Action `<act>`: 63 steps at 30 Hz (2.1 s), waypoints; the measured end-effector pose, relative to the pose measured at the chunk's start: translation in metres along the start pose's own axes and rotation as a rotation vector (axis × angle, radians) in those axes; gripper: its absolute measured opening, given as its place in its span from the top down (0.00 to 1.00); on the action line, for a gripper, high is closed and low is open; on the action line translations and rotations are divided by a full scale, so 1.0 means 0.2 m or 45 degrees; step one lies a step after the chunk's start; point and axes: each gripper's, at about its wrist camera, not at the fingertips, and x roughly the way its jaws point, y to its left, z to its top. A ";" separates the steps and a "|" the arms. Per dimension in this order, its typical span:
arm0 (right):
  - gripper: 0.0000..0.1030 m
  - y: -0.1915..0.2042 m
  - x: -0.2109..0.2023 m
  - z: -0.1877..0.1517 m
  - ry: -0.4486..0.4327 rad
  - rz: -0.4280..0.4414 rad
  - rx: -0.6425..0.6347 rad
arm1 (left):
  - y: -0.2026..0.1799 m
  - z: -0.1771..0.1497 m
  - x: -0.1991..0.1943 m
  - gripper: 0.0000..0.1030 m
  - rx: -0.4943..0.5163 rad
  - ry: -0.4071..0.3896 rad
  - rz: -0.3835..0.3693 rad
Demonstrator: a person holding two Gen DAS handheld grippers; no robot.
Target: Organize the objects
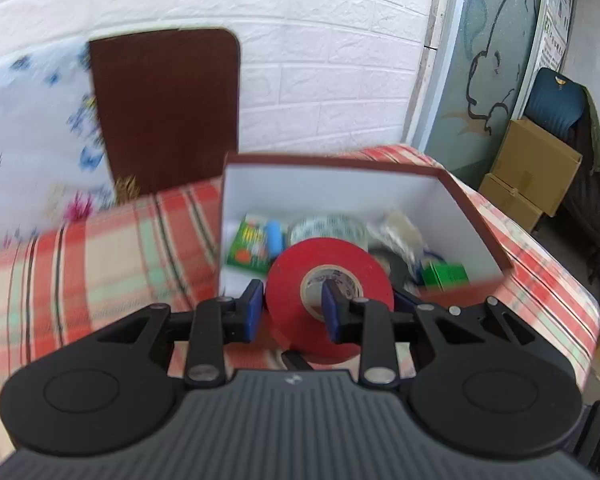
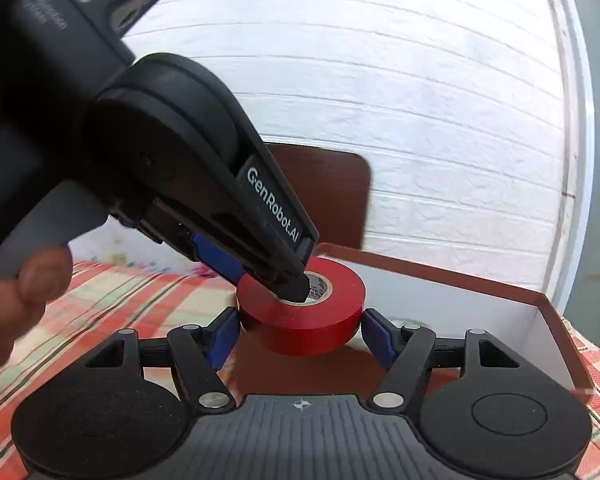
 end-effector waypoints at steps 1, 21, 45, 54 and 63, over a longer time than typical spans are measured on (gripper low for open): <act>0.37 -0.03 0.05 0.01 0.014 -0.011 0.019 | 0.00 0.02 0.03 0.67 0.002 0.001 0.007; 0.23 -0.03 -0.15 -0.09 0.131 -0.098 0.269 | -0.09 -0.14 -0.12 0.40 0.085 -0.009 0.217; 0.16 0.11 -0.45 -0.24 0.296 -0.066 0.503 | 0.11 -0.61 -0.31 0.21 -0.043 0.125 0.388; 0.12 0.10 -0.43 -0.25 0.324 -0.083 0.528 | 0.14 -0.70 -0.30 0.10 -0.054 0.175 0.431; 0.09 0.10 -0.37 -0.30 0.415 -0.051 0.569 | 0.17 -0.75 -0.29 0.03 -0.069 0.231 0.497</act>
